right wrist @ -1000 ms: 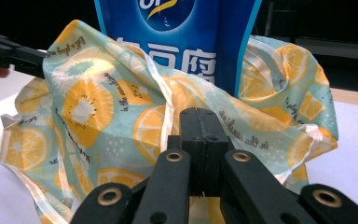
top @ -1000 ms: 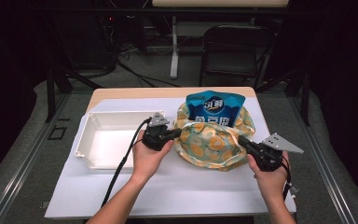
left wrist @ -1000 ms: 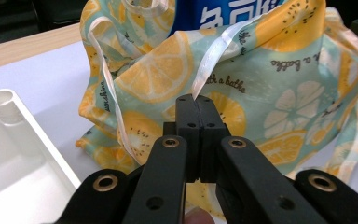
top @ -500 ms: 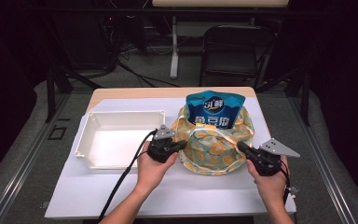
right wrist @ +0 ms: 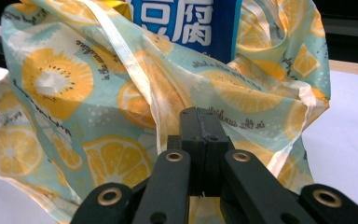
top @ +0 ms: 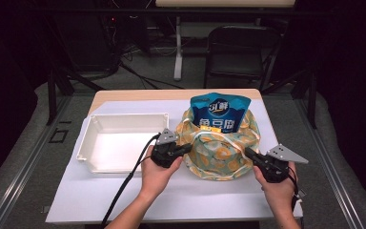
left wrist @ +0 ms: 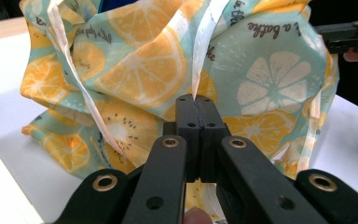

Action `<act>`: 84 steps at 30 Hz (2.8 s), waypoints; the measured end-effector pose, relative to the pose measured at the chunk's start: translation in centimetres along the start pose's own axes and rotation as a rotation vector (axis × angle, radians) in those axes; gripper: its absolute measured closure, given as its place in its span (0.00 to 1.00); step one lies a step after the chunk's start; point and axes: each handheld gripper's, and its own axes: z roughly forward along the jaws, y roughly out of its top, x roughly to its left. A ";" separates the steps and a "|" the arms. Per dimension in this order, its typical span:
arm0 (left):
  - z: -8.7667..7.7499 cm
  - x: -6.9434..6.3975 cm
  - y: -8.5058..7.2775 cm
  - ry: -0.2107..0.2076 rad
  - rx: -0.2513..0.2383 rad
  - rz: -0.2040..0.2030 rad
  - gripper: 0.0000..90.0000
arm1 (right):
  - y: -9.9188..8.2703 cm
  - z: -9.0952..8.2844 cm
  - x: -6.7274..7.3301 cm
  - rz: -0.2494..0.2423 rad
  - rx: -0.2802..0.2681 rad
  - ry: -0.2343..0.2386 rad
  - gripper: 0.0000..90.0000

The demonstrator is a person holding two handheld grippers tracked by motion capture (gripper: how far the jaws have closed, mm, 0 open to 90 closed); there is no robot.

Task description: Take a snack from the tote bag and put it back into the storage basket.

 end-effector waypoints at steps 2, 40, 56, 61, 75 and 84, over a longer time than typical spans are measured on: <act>0.1 -0.2 -0.2 -0.010 0.007 0.010 1.00 | -0.2 0.1 -0.1 0.002 0.008 -0.002 1.00; 2.5 -0.7 -4.0 0.053 0.132 0.024 0.82 | -3.6 0.3 -2.7 0.120 0.176 -0.052 0.67; 1.2 1.6 -1.0 0.106 -0.031 -0.168 0.52 | -1.1 1.2 0.0 0.026 0.034 0.087 0.38; 2.4 1.3 -1.1 0.138 0.018 -0.125 0.65 | -1.6 1.6 0.4 -0.010 0.071 0.080 0.84; 3.7 0.7 -2.2 0.169 0.109 -0.072 1.00 | -3.5 2.9 -0.2 0.052 0.257 0.039 1.00; 3.5 0.3 -3.9 0.202 0.091 -0.082 1.00 | -4.4 3.7 -0.7 0.094 0.339 0.031 1.00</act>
